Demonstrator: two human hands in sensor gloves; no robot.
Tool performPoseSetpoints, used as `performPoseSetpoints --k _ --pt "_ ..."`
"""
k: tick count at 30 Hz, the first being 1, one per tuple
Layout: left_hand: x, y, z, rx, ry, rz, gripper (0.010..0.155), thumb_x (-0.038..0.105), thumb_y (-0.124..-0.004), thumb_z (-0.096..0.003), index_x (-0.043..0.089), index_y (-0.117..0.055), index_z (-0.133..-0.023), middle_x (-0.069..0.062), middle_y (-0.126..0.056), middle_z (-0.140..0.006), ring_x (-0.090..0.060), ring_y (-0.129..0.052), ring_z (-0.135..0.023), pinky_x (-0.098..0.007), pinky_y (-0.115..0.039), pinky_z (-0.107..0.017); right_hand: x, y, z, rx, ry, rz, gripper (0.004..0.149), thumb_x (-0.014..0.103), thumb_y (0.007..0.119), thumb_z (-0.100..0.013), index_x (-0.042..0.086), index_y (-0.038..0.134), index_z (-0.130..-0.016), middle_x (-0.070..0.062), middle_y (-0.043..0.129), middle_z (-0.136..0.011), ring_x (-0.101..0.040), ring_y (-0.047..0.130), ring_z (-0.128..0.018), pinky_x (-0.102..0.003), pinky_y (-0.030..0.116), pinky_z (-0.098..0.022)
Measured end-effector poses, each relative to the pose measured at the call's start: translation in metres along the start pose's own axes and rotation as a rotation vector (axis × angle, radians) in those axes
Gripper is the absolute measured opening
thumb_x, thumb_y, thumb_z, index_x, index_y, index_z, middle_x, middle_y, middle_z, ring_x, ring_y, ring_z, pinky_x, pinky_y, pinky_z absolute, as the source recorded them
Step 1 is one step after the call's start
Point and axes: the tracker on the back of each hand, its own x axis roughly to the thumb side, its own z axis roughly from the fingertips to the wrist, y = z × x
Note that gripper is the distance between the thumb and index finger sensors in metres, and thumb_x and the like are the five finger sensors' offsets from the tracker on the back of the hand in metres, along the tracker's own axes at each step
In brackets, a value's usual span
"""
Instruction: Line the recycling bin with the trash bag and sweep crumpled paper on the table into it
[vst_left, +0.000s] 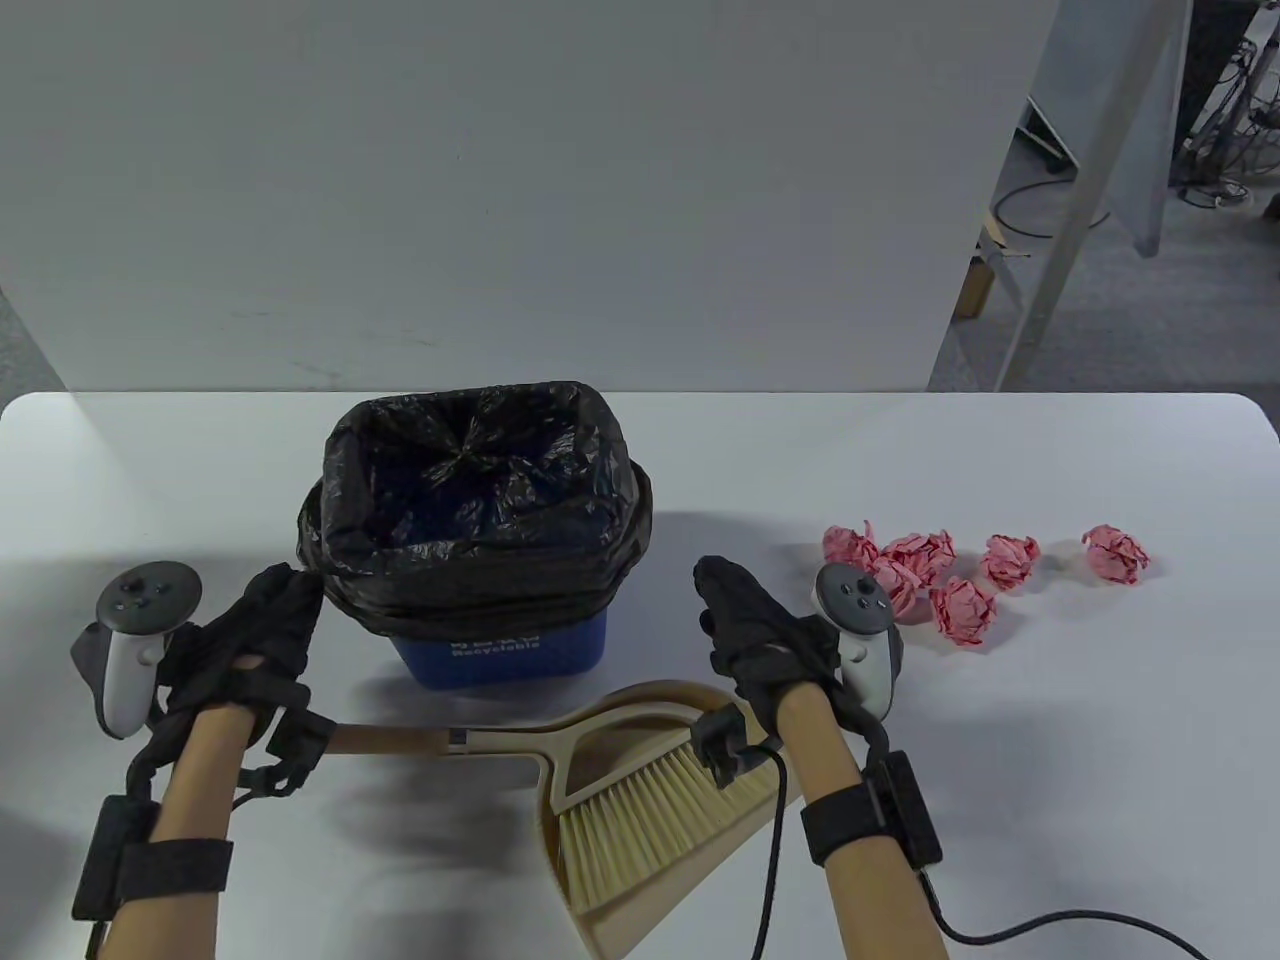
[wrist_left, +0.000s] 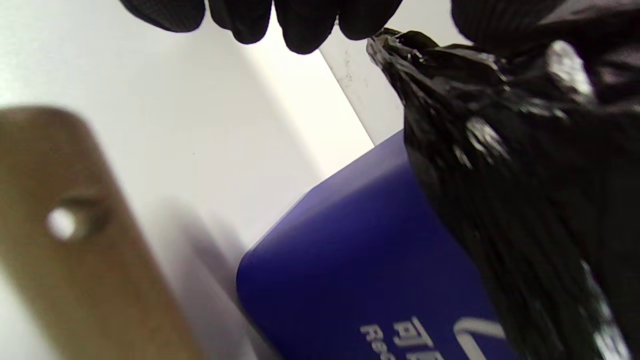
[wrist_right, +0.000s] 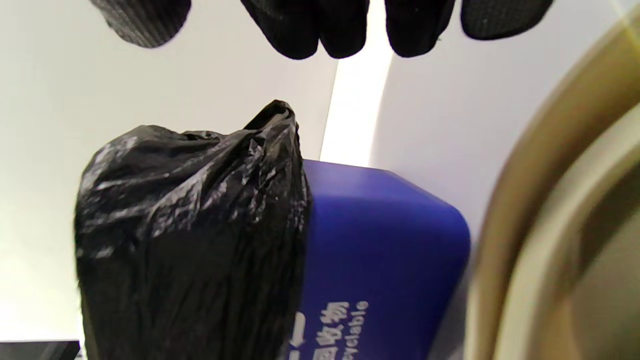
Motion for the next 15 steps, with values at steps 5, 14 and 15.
performPoseSetpoints --k 5,14,15 --pt "0.0 -0.018 0.031 0.035 -0.047 -0.028 0.075 0.058 -0.058 -0.0612 0.014 -0.041 -0.12 -0.022 -0.043 -0.125 -0.058 -0.044 -0.11 -0.074 -0.052 -0.071 -0.015 0.003 0.028 -0.09 -0.117 0.142 0.072 0.054 0.051 -0.062 0.006 0.037 -0.114 -0.026 0.031 -0.122 -0.064 0.035 -0.099 -0.078 0.041 -0.063" --pt "-0.002 -0.053 0.048 0.036 -0.164 -0.371 0.073 0.06 -0.06 -0.0591 0.019 -0.051 -0.118 -0.016 -0.05 -0.125 -0.056 -0.042 -0.113 -0.084 -0.036 -0.068 -0.022 0.01 0.038 -0.144 -0.251 0.439 0.074 0.055 0.051 -0.061 0.006 0.035 -0.115 -0.026 0.027 -0.122 -0.064 0.027 -0.099 -0.079 0.035 -0.062" --pt "-0.002 -0.055 0.047 0.035 -0.18 -0.431 0.072 0.06 -0.061 -0.058 0.019 -0.056 -0.117 -0.015 -0.056 -0.124 -0.055 -0.047 -0.113 -0.085 -0.036 -0.067 -0.022 0.012 0.038 -0.143 -0.262 0.451 0.074 0.054 0.053 -0.061 0.006 0.036 -0.115 -0.026 0.028 -0.122 -0.064 0.027 -0.099 -0.08 0.034 -0.062"
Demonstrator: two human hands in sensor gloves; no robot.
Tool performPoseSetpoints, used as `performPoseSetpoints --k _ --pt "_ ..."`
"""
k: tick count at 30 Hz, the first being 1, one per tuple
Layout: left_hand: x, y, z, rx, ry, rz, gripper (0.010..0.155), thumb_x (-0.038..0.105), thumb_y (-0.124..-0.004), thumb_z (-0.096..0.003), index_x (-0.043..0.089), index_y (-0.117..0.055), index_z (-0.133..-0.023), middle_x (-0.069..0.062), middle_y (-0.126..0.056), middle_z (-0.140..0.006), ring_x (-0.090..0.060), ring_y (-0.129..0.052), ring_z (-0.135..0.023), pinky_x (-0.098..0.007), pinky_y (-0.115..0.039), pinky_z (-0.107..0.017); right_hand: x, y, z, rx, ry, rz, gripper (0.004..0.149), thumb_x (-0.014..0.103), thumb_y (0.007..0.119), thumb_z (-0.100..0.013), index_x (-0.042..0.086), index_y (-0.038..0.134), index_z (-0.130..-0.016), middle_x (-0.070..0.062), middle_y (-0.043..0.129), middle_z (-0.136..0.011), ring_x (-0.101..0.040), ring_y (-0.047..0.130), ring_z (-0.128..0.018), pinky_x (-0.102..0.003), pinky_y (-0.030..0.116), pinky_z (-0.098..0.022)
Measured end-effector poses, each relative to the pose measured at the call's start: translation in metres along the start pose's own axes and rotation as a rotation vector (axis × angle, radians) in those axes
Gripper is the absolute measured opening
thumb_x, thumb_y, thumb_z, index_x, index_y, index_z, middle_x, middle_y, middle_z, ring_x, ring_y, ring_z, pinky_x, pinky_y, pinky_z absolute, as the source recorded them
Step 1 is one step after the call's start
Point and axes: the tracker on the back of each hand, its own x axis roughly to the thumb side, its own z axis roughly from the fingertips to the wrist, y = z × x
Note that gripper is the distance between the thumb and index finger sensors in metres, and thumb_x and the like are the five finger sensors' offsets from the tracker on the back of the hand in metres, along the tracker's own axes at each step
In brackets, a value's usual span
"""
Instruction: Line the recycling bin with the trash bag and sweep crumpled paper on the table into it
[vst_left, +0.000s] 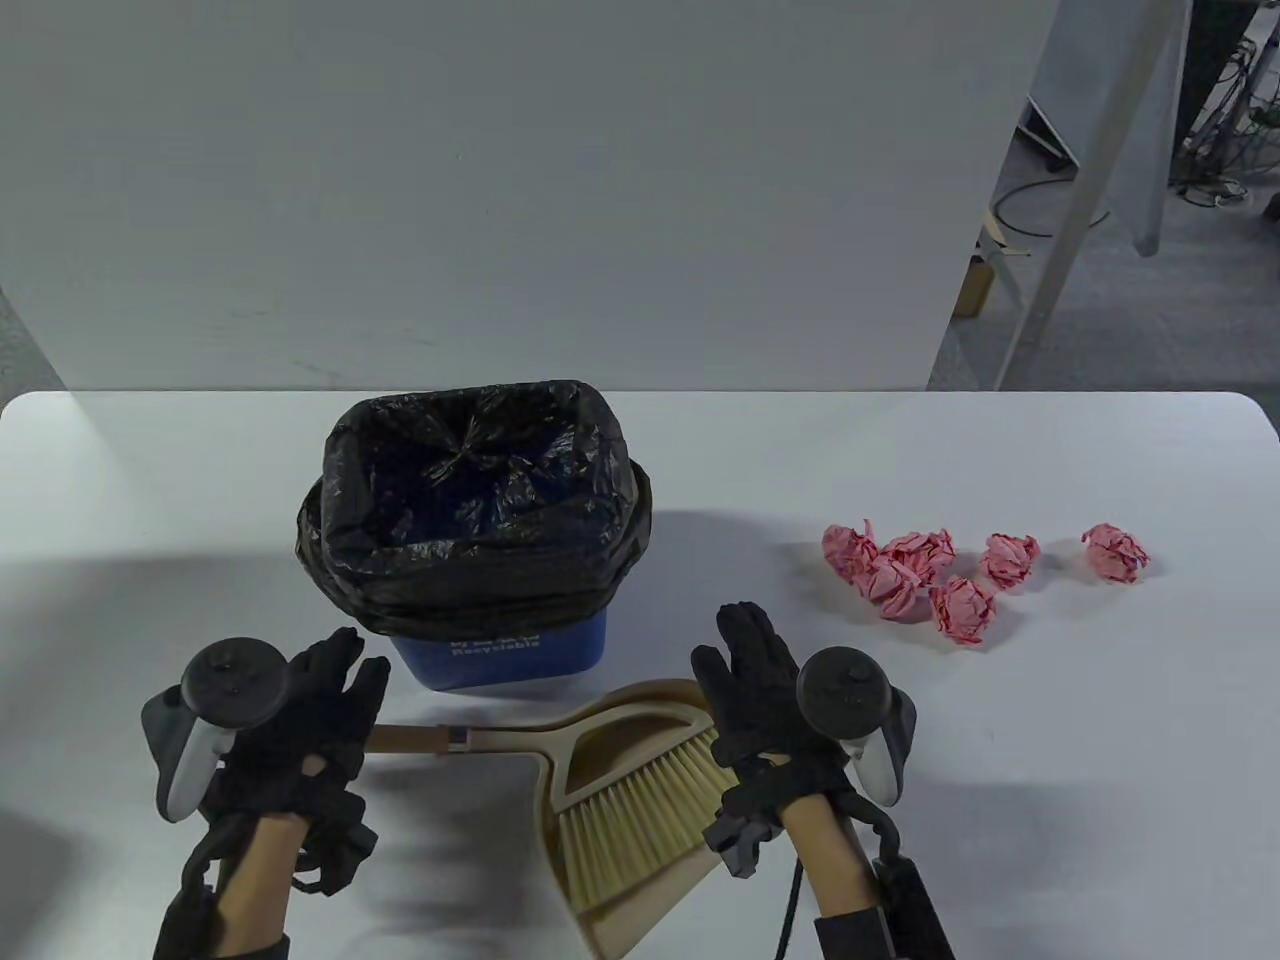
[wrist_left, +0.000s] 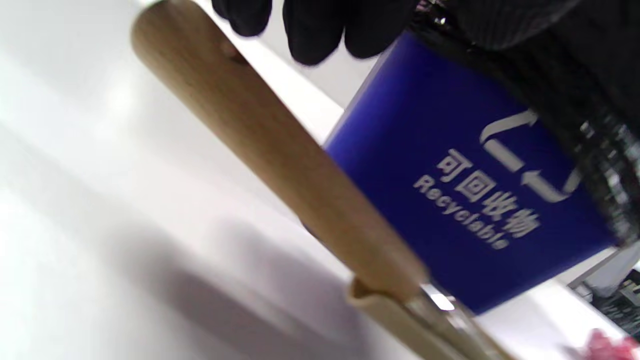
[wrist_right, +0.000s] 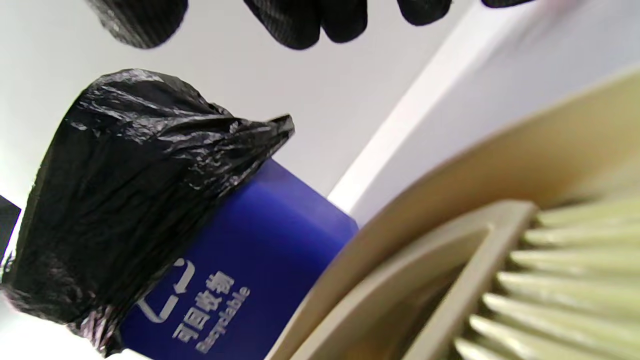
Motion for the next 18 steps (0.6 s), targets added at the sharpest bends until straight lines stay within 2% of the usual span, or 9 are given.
performPoseSetpoints --k 3,6,10,13,18 --pt "0.003 -0.008 -0.005 -0.103 -0.015 -0.192 0.074 0.065 -0.063 -0.0554 0.024 -0.058 -0.116 -0.01 -0.061 -0.123 -0.05 -0.054 -0.113 -0.086 -0.034 -0.067 -0.002 0.003 0.002 0.051 0.019 0.036 0.075 0.055 0.052 -0.061 0.005 0.035 -0.115 -0.027 0.027 -0.122 -0.065 0.027 -0.098 -0.08 0.035 -0.062" --pt "0.003 -0.014 -0.01 -0.197 -0.018 -0.242 0.078 0.071 -0.068 -0.0485 0.029 -0.064 -0.114 -0.007 -0.064 -0.122 -0.049 -0.055 -0.114 -0.088 -0.029 -0.066 -0.008 0.002 0.002 0.061 0.052 0.056 0.075 0.055 0.052 -0.061 0.005 0.035 -0.115 -0.027 0.026 -0.122 -0.065 0.026 -0.098 -0.08 0.034 -0.062" --pt "0.006 -0.018 -0.011 -0.225 -0.031 -0.314 0.077 0.07 -0.076 -0.044 0.032 -0.071 -0.111 -0.002 -0.072 -0.118 -0.046 -0.056 -0.114 -0.088 -0.027 -0.066 -0.014 -0.002 0.004 0.038 0.075 0.046 0.076 0.054 0.053 -0.061 0.004 0.033 -0.115 -0.028 0.025 -0.122 -0.065 0.025 -0.098 -0.08 0.033 -0.062" --pt "0.006 -0.022 -0.016 -0.291 -0.057 -0.366 0.072 0.068 -0.081 -0.0434 0.037 -0.073 -0.108 0.001 -0.079 -0.109 -0.039 -0.066 -0.109 -0.085 -0.035 -0.07 -0.014 -0.001 0.004 0.046 0.07 0.06 0.076 0.054 0.052 -0.061 0.004 0.033 -0.115 -0.028 0.025 -0.122 -0.065 0.025 -0.098 -0.08 0.034 -0.062" --pt "0.002 -0.028 -0.022 -0.336 -0.06 -0.369 0.067 0.062 -0.084 -0.0453 0.037 -0.074 -0.106 0.003 -0.084 -0.098 -0.032 -0.079 -0.095 -0.076 -0.05 -0.073 -0.012 0.003 0.003 0.073 0.06 0.093 0.076 0.054 0.052 -0.061 0.004 0.034 -0.115 -0.028 0.026 -0.122 -0.065 0.026 -0.098 -0.08 0.034 -0.062"
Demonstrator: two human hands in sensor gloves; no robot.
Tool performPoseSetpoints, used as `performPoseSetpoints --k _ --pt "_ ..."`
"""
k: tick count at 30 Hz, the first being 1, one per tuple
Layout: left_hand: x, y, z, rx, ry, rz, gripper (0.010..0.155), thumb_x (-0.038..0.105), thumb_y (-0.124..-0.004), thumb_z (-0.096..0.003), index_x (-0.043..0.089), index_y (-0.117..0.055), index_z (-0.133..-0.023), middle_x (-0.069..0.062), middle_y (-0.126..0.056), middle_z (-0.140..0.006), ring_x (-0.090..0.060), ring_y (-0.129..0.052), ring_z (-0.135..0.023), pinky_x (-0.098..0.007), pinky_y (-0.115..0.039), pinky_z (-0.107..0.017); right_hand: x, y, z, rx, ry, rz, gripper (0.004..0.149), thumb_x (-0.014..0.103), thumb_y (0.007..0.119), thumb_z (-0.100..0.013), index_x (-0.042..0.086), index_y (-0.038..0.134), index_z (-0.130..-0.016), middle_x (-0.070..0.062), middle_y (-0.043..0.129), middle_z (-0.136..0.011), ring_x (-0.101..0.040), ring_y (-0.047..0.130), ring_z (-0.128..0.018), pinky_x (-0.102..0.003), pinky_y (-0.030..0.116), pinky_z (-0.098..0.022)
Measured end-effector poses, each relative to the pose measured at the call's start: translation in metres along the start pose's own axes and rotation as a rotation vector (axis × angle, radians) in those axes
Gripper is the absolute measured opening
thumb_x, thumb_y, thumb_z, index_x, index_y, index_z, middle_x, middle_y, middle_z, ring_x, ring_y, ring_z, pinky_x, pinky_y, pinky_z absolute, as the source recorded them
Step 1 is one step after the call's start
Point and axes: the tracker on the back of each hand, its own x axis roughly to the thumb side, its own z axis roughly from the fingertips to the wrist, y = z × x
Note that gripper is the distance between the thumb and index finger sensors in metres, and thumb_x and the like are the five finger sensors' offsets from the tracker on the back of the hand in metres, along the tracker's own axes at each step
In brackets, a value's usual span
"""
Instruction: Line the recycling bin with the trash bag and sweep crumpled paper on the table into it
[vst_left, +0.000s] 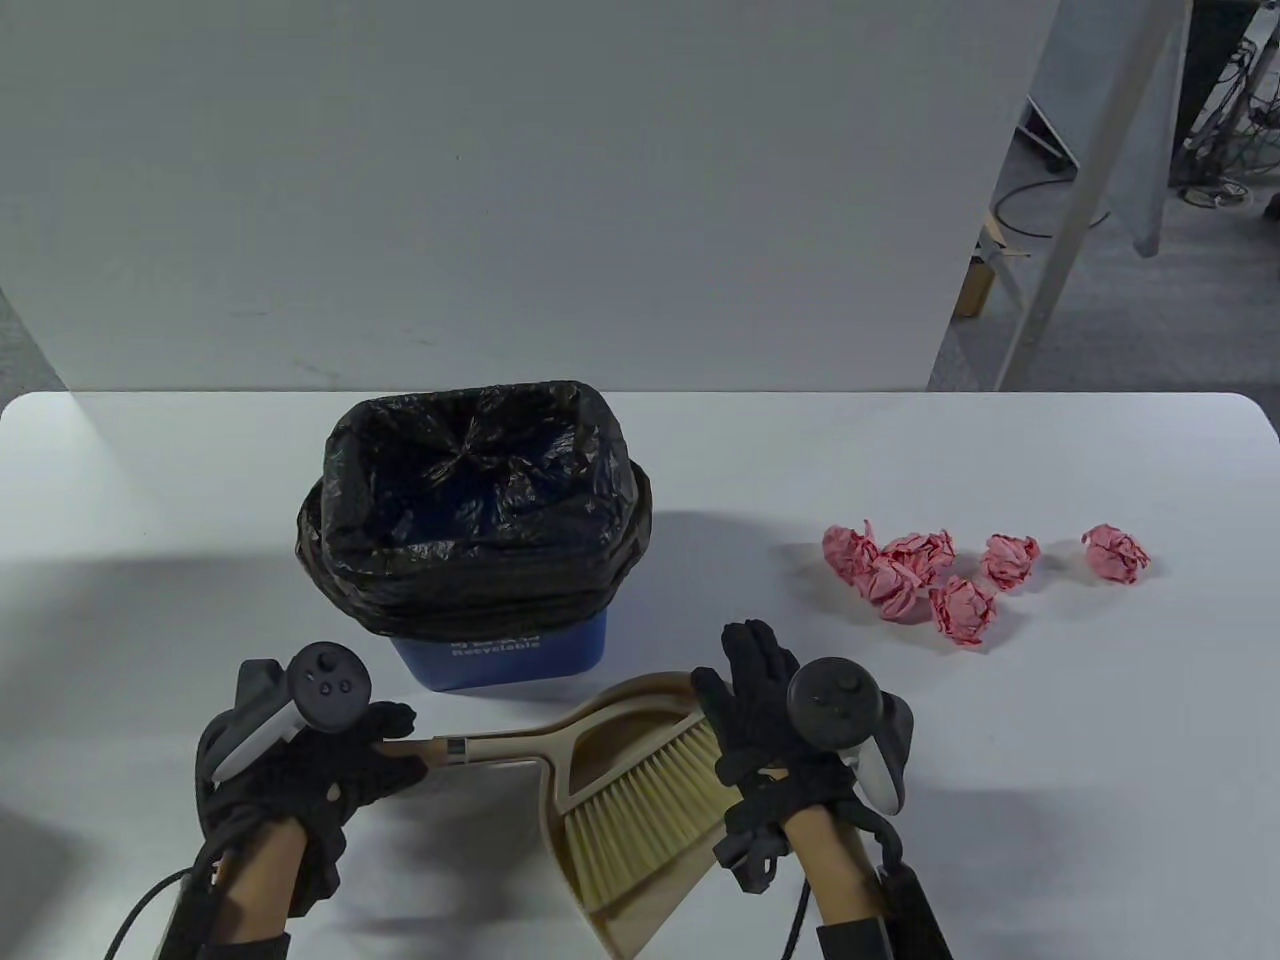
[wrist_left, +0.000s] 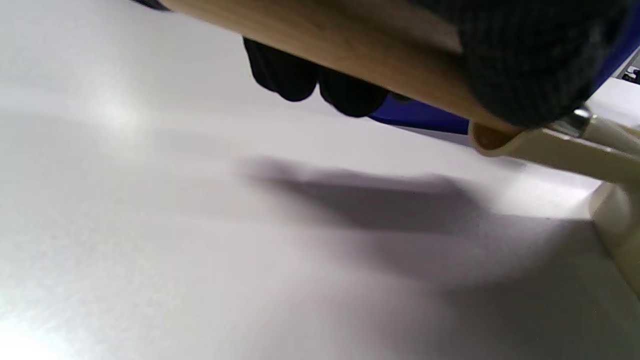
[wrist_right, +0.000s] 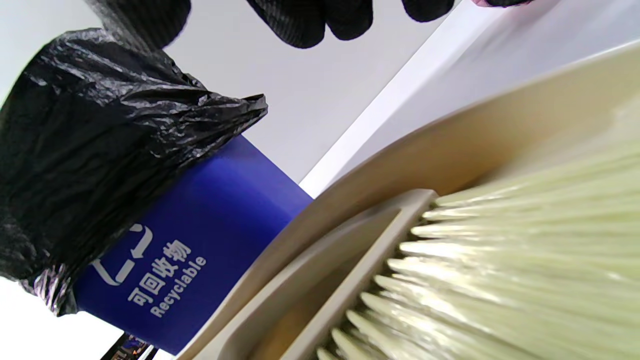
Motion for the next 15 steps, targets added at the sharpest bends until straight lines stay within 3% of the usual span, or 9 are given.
performPoseSetpoints --k 6,15 --pt "-0.003 0.006 0.006 0.055 -0.093 0.049 0.059 0.06 -0.086 -0.0463 0.038 -0.08 -0.101 0.002 -0.085 -0.095 -0.031 -0.083 -0.086 -0.067 -0.058 -0.073 0.001 -0.002 0.001 -0.01 -0.013 -0.012 0.076 0.054 0.053 -0.061 0.003 0.035 -0.114 -0.031 0.027 -0.121 -0.065 0.026 -0.098 -0.08 0.035 -0.062" --pt "-0.007 0.024 0.036 0.272 -0.144 0.218 0.057 0.053 -0.088 -0.0494 0.038 -0.076 -0.104 -0.002 -0.083 -0.099 -0.031 -0.087 -0.083 -0.063 -0.069 -0.068 0.013 -0.01 0.007 -0.087 -0.09 0.02 0.079 0.054 0.052 -0.061 0.0 0.027 -0.113 -0.034 0.021 -0.119 -0.065 0.025 -0.097 -0.08 0.034 -0.061"
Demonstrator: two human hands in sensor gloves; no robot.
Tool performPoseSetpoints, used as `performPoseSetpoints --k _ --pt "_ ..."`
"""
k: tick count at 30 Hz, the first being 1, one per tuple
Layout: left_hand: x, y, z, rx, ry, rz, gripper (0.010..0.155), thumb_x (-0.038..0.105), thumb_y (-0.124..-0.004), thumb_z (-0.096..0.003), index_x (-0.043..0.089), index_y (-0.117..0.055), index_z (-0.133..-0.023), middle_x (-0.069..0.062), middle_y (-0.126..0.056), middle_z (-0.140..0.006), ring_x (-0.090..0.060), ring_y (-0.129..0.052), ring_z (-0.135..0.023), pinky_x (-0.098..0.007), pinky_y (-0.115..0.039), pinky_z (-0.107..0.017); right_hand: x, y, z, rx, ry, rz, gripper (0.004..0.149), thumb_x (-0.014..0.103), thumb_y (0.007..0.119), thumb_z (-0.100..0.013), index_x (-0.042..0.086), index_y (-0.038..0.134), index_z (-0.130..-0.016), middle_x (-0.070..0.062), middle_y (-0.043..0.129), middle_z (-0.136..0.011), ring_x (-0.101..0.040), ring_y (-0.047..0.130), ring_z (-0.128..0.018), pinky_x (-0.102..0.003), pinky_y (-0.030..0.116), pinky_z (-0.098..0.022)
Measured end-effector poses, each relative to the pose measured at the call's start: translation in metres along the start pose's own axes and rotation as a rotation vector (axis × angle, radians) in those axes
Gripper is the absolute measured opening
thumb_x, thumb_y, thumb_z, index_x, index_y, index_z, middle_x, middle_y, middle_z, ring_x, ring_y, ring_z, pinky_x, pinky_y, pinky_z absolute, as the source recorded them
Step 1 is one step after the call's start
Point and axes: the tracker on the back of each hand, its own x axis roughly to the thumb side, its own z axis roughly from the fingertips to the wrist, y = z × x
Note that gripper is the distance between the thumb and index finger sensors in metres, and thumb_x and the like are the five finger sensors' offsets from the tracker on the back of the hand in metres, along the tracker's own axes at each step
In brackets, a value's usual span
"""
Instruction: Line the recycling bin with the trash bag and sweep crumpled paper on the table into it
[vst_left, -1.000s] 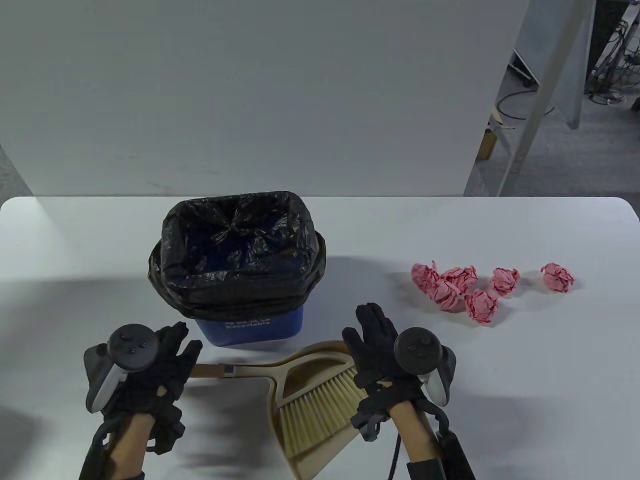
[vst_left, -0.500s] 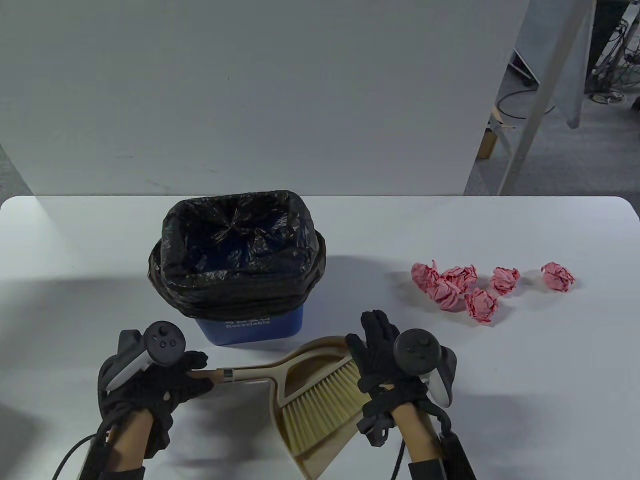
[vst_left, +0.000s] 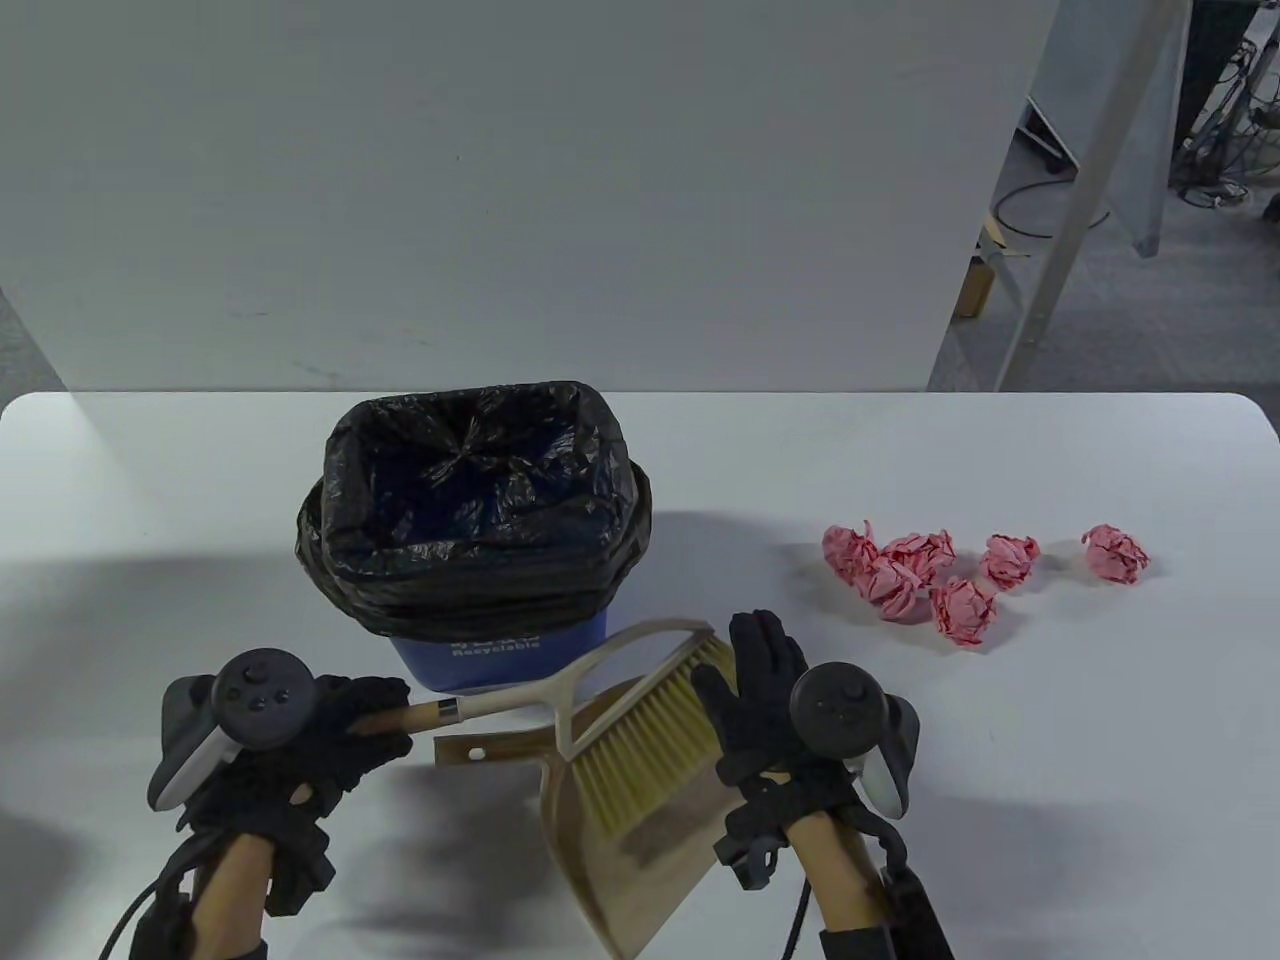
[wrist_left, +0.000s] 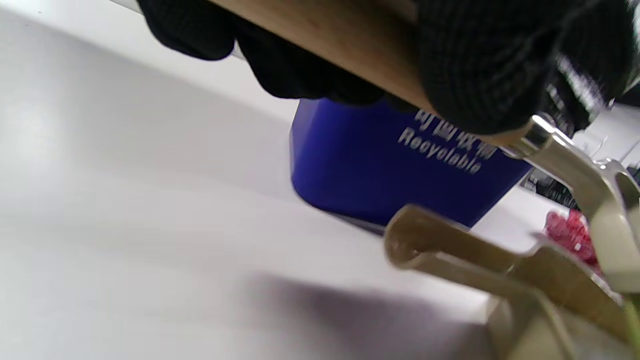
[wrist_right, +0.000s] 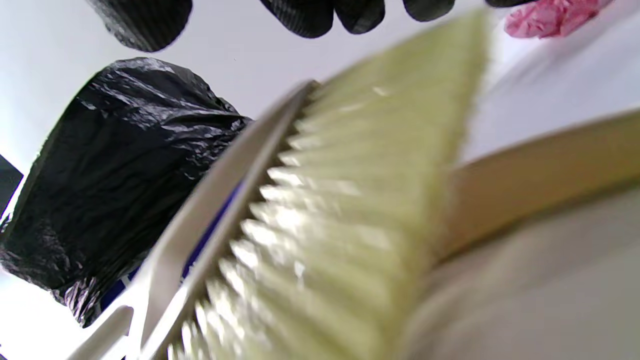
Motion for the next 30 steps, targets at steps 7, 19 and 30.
performPoseSetpoints --k 7,19,30 --pt "0.048 -0.014 -0.001 0.13 -0.042 -0.037 0.059 0.049 -0.084 -0.0539 0.035 -0.069 -0.109 -0.003 -0.08 -0.101 -0.029 -0.091 -0.083 -0.052 -0.083 -0.058 0.013 -0.011 0.008 -0.139 -0.083 0.057 0.08 0.053 0.053 -0.061 -0.001 0.023 -0.112 -0.035 0.013 -0.117 -0.064 0.018 -0.097 -0.08 0.029 -0.061" --pt "0.166 -0.065 -0.044 0.043 -0.049 0.101 0.067 0.031 -0.079 -0.0594 0.016 -0.047 -0.117 -0.015 -0.064 -0.11 -0.029 -0.09 -0.082 -0.042 -0.09 -0.053 0.032 -0.001 0.02 -0.139 -0.222 0.135 0.074 0.051 0.053 -0.061 0.001 0.036 -0.112 -0.036 0.038 -0.115 -0.06 0.043 -0.096 -0.074 0.039 -0.064" --pt "0.178 -0.133 -0.068 -0.407 -0.296 0.987 0.076 0.013 -0.066 -0.0582 0.009 -0.018 -0.117 -0.022 -0.024 -0.121 -0.045 -0.052 -0.107 -0.057 -0.063 -0.078 0.003 0.003 0.008 -0.091 0.016 -0.324 0.078 0.046 0.062 -0.061 -0.003 0.029 -0.111 -0.032 0.062 -0.102 -0.049 0.073 -0.08 -0.067 0.062 -0.059"
